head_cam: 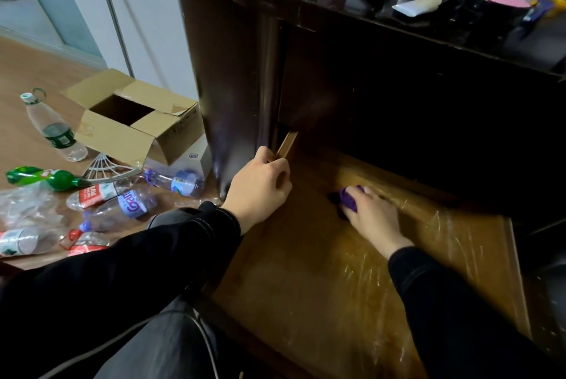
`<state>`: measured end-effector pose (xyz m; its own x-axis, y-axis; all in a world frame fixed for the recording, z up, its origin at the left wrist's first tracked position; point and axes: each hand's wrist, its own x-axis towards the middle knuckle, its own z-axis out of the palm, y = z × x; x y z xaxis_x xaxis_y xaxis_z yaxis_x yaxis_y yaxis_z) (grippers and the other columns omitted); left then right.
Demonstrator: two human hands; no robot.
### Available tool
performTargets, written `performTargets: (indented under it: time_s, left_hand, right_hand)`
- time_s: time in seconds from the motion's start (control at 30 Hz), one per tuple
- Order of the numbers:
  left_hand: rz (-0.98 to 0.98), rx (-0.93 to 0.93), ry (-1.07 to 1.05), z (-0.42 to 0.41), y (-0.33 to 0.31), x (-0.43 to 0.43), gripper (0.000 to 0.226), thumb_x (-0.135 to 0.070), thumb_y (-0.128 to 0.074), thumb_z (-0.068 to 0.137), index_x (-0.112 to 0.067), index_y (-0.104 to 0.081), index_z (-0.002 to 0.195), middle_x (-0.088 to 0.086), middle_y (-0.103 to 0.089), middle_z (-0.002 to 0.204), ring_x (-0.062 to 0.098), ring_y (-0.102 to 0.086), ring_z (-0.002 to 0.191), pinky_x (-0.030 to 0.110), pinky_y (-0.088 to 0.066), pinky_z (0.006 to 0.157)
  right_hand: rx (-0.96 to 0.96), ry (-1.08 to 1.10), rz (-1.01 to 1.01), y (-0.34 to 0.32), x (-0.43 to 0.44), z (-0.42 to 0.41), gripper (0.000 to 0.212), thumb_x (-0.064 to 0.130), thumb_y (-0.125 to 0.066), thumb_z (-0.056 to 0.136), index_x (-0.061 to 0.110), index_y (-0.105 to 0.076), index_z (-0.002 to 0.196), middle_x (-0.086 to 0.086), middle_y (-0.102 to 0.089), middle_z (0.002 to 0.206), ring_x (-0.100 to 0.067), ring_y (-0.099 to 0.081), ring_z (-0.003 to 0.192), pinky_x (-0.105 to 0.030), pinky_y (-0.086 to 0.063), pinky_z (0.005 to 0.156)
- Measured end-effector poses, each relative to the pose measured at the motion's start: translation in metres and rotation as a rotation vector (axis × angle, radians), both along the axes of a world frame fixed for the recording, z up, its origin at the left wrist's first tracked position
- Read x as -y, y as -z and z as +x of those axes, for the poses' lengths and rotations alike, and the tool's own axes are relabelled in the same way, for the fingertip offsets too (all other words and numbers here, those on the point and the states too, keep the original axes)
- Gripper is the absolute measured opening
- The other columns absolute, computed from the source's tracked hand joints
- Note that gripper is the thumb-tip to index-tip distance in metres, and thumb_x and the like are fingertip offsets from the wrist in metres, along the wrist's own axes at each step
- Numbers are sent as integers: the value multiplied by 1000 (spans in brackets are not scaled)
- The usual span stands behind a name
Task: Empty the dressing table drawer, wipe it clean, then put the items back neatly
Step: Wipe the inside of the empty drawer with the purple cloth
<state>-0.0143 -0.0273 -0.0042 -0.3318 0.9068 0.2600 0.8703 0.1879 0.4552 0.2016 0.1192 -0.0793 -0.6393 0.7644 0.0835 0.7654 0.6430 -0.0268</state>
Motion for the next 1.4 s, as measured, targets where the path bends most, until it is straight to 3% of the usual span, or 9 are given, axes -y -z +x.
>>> performTargets:
  time_s: [0.1,0.27,0.33,0.5,0.77,0.9,1.0,1.2,1.4]
  left_hand:
    - [0,11,5,-1,2,0,13,-29,-60,93,-21,-65,101,0,-45,109,21,-56,86,35,-52,74]
    - [7,8,3,-2,5,-2,11,-28,-61,91,-22,-65,99,-2,-43,104,20,-56,81,34,-51,70]
    - [-3,12,6,-3,4,-1,12,-29,-60,91,-22,-65,99,-2,-43,104,20,-56,81,35,-52,71]
    - [-5,27,17,-2,1,1,10,-28,-59,93,-22,-64,99,-1,-45,107,20,-57,84,38,-55,75]
    - [8,30,18,-2,3,-1,11,-28,-59,94,-22,-65,100,-3,-44,106,18,-56,86,30,-52,73]
    - [0,35,18,-2,3,-2,11,-28,-59,93,-22,-65,100,-2,-44,107,19,-55,86,28,-48,71]
    - [-2,26,16,-2,3,-1,11,-27,-58,94,-21,-65,100,-2,-43,106,19,-55,86,25,-43,70]
    - [6,10,12,-1,3,-1,10,-25,-59,94,-20,-66,99,-2,-44,107,19,-56,86,30,-52,72]
    - [-13,11,5,0,2,-1,12,-25,-58,94,-20,-66,101,-1,-45,108,20,-57,88,25,-42,71]
  right_hand:
    - [2,-24,-36,1,19,0,41,37,-62,98,26,-49,135,-2,-58,126,-19,-68,80,-30,-59,69]
    - [38,-544,-182,12,86,32,46,34,-77,85,28,-54,124,0,-59,112,-14,-67,66,-22,-55,55]
    - [69,-518,-145,7,75,24,41,35,-69,92,28,-53,129,0,-57,116,-15,-67,70,-23,-55,59]
    - [67,-89,-92,-7,39,-8,46,36,-60,99,27,-47,142,0,-57,126,-23,-68,91,-34,-59,73]
    - [197,-767,-255,0,140,27,56,27,-81,80,25,-60,132,-6,-64,111,-24,-71,76,-37,-60,61]
    - [149,-517,-167,-11,98,0,50,30,-63,96,27,-49,144,0,-57,122,-18,-68,86,-25,-52,70]
    - [61,-331,-145,-12,93,-4,48,29,-62,97,27,-48,143,-1,-56,126,-20,-69,89,-30,-58,75]
    - [154,-826,-340,-10,158,13,51,9,-77,81,28,-63,126,-7,-69,105,-23,-70,67,-31,-56,54]
    - [112,-776,-310,-23,143,-39,41,29,-58,100,32,-53,140,-4,-61,124,-30,-64,103,-38,-55,78]
